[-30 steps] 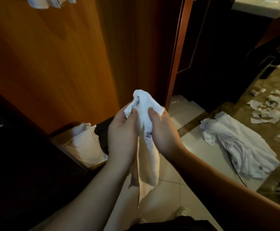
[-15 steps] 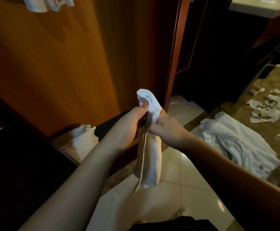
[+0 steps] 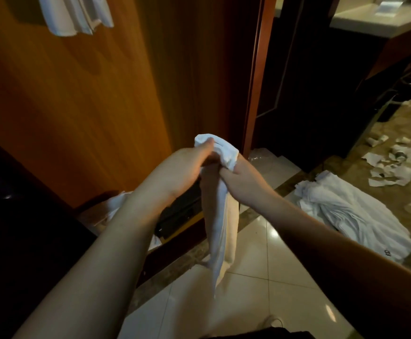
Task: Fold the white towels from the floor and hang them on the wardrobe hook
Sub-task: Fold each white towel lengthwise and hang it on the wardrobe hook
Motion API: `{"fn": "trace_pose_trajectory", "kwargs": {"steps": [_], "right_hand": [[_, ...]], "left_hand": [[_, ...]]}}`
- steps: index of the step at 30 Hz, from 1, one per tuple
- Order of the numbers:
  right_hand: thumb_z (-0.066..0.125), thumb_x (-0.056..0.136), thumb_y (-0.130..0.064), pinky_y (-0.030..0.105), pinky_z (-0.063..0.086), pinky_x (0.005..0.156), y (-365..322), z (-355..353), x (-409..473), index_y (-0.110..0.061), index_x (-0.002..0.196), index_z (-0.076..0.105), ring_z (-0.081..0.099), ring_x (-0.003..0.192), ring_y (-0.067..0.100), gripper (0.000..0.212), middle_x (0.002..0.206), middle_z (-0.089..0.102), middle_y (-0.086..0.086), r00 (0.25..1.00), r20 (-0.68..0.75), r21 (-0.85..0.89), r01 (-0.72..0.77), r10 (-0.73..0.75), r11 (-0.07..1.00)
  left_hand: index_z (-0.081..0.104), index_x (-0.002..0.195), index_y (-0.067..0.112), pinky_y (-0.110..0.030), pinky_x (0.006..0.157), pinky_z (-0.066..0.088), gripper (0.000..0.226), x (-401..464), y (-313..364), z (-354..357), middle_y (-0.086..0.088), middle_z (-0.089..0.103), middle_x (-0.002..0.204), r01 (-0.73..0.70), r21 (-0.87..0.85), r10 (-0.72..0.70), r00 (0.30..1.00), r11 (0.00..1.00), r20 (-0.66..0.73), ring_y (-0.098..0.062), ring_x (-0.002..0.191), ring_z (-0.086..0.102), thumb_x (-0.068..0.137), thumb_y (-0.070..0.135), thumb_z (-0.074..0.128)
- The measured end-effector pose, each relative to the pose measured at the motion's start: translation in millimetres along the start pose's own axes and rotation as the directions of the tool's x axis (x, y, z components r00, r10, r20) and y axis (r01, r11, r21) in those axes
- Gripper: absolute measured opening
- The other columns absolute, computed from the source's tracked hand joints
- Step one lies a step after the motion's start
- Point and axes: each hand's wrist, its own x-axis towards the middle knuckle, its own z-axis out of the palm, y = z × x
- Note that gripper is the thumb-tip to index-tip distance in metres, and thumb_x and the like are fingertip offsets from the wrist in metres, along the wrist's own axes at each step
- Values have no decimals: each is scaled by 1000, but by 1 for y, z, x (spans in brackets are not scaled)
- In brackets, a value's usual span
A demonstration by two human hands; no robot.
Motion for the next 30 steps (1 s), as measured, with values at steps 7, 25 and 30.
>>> {"fn": "trace_pose_trajectory", "kwargs": {"steps": [7,25,30], "right_hand": [[53,84,-19,30,59,71,-39,-51,22,-58,144,32,70,90,14,75,118,64,-6,974,222,286,-17,-49,958],[88,52,-70,46,55,99,18,-44,26,-26,115,69,73,105,17,79,112,76,-5,926,340,210,-245,164,946],[72,75,-68,48,50,103,25,-31,22,-42,105,70,70,105,6,40,111,74,-15,975,174,153,-167,140,974]], "left_hand": [[55,135,31,-33,94,50,71,25,-37,-19,9,64,131,-152,-445,138,988,883,-63,-15,118,61,71,50,81],[71,103,19,-38,80,59,22,32,39,-36,-4,78,103,-336,-425,311,941,841,-129,-23,97,75,87,34,73],[70,107,16,-33,65,62,34,40,54,-51,-6,79,99,-284,-545,191,956,789,-223,-23,90,77,83,38,79]]}}
